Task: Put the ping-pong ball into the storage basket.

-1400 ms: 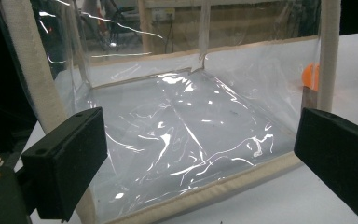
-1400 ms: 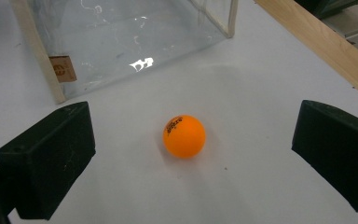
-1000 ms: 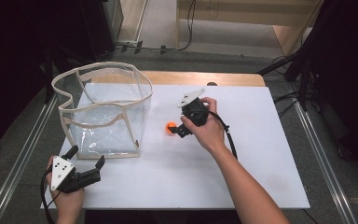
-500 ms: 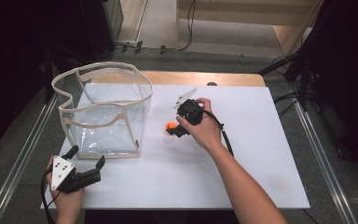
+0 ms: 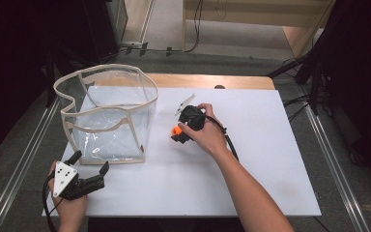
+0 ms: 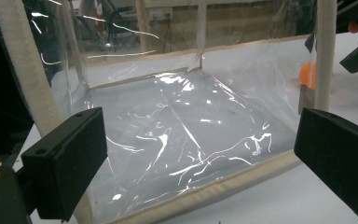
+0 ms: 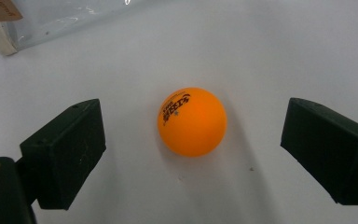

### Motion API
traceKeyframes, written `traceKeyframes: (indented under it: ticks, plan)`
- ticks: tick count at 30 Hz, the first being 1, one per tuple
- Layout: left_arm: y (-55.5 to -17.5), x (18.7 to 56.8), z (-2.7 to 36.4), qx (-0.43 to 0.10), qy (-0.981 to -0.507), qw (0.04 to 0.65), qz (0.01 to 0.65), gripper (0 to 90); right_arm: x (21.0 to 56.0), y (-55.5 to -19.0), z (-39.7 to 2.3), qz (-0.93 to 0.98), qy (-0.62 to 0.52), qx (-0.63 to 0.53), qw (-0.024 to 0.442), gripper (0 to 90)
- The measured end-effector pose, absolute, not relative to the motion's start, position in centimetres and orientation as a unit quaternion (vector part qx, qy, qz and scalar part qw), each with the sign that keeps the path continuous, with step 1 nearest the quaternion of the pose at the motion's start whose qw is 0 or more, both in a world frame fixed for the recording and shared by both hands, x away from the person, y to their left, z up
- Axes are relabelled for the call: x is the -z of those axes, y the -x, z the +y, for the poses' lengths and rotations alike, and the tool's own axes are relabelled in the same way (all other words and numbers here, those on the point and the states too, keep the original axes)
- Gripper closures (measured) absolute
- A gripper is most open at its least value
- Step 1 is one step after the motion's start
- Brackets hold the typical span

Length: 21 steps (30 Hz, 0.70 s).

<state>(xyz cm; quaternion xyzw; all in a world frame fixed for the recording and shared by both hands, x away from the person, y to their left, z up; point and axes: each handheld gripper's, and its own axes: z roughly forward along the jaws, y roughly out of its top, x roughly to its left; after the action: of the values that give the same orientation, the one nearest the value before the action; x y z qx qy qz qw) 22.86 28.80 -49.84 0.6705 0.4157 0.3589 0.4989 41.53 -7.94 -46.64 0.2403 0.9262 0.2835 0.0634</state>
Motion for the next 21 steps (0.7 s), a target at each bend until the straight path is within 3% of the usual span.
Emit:
traceKeyframes:
  ticks: [10,12,21]
  plan:
    - [-22.9,49.8,28.8,-0.359,-0.670,0.499,0.416,3.0,47.5,-42.0,-7.0,0.937,-0.229,-0.259,0.042,15.8]
    - [-22.9,49.8,28.8,-0.359,-0.670,0.499,0.416,3.1,47.6,-42.0,-6.8,0.934,-0.240,-0.260,0.040,22.5]
    - [-22.9,49.8,28.8,-0.358,-0.669,0.501,0.416,3.0,47.8,-42.3,-6.4,0.934,-0.256,-0.247,0.030,37.5]
